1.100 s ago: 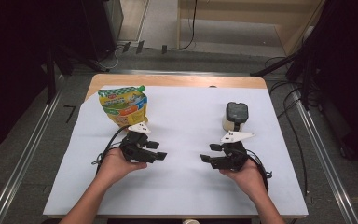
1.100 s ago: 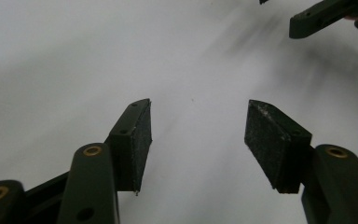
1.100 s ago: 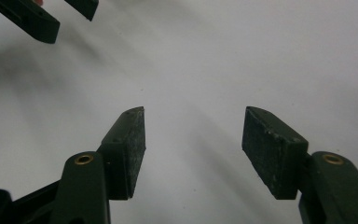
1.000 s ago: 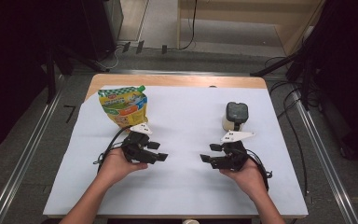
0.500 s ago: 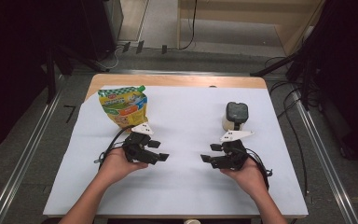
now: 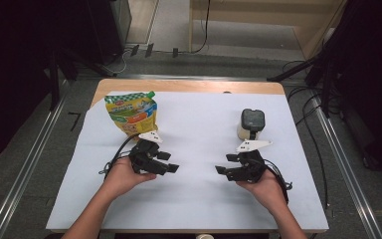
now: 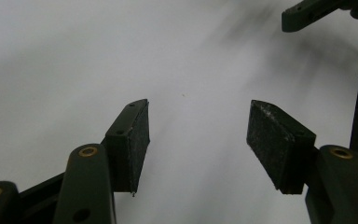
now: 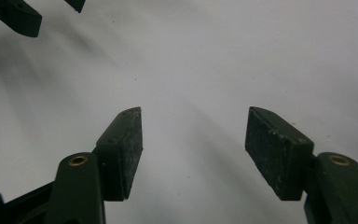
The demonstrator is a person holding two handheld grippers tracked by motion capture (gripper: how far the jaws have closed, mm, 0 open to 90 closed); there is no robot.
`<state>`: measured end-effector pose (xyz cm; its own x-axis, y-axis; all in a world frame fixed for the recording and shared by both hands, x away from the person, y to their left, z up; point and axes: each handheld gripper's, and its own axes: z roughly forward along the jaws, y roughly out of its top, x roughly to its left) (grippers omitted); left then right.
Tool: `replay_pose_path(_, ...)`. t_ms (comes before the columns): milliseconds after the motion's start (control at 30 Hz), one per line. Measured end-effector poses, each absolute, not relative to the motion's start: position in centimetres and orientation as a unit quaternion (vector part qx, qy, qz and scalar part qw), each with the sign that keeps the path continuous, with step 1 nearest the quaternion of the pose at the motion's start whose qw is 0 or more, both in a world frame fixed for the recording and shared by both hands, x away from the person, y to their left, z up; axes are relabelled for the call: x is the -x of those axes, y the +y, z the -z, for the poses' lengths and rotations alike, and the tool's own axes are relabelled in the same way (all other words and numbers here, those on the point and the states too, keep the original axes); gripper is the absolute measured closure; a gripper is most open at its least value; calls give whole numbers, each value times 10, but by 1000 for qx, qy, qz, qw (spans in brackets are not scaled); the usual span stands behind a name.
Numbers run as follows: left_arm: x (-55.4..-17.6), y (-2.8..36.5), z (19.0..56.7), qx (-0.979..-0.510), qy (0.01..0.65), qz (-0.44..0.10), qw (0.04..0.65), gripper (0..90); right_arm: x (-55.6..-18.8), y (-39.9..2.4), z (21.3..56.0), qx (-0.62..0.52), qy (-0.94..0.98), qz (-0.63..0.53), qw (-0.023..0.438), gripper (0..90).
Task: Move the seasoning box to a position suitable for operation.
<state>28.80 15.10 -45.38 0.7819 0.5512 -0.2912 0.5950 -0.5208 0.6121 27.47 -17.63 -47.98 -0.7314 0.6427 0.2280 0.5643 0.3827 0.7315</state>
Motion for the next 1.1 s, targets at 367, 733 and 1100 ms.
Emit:
replay_pose_path(367,-286,151,451,-872,316,26,373,387,-272,-189,471,-380,822,-420,63,376)
replay_pose_path(733,-286,151,450,-872,314,26,375,387,-271,-209,463,-408,806,-420,82,377)
replay_pose_path(1100,-286,146,449,-874,308,26,374,386,-272,-232,458,-439,787,-419,110,376)
